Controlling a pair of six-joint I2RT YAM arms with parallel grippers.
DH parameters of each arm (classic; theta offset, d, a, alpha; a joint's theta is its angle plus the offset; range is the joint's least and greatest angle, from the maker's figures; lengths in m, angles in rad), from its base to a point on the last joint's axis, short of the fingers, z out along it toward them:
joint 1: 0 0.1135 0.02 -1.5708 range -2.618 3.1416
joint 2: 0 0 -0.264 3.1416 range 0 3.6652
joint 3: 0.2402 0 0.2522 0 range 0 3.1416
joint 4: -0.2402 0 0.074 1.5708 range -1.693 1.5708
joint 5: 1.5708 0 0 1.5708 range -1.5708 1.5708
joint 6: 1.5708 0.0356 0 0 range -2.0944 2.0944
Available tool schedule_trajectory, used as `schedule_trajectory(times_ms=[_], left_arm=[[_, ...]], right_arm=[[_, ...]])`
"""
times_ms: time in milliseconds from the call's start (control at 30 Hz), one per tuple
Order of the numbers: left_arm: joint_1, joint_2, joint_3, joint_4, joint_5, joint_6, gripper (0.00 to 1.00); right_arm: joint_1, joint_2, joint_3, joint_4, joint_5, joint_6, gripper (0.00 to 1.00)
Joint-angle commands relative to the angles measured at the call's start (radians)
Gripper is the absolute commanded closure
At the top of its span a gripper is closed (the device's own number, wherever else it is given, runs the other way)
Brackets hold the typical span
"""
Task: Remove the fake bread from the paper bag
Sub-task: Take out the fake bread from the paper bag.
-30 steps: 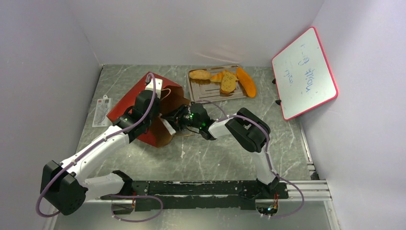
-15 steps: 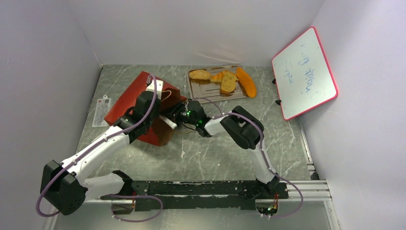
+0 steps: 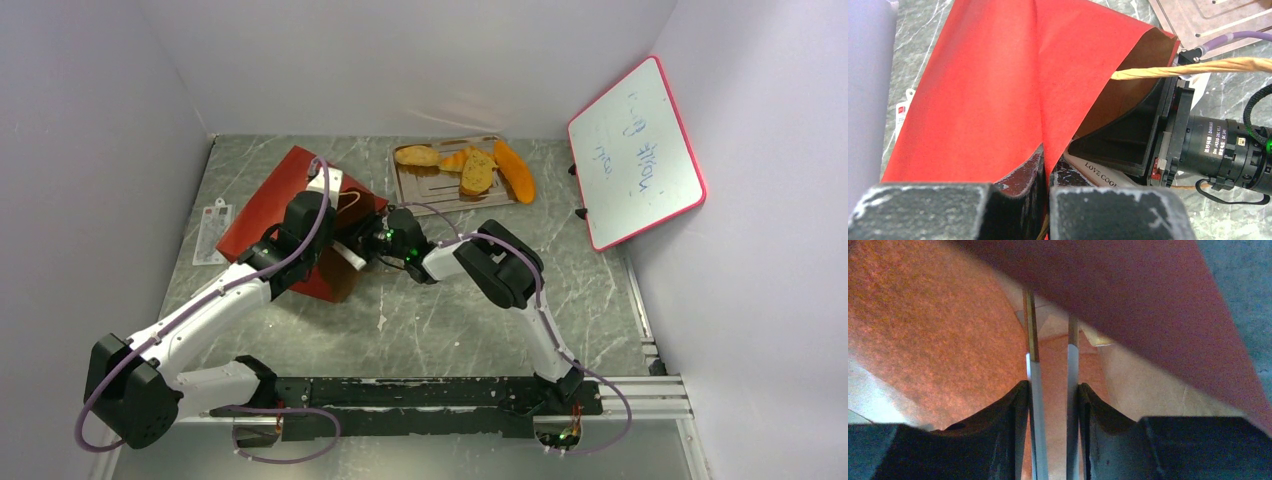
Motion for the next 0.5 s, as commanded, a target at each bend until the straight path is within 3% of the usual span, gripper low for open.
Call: schedule_trajectory(times_ms=[0, 67, 467], left_arm=[[-0.02, -0.013, 0.011, 0.038, -0.01, -0.013, 0.93], [-0.02, -0.012, 0.016, 0.034, -0.047, -0.014, 0.93], [-0.011, 0.061, 0.052, 0.019, -0.182, -0.034, 0.93]], right_arm=[[-0.001, -0.02, -0.015, 0.043, 0.01, 0.002, 0.94], [-0.002, -0.048, -0.042, 0.042, 0.015, -0.008, 1.0], [-0.017, -0.241, -0.225, 0.029, 0.035, -0.081, 1.0]])
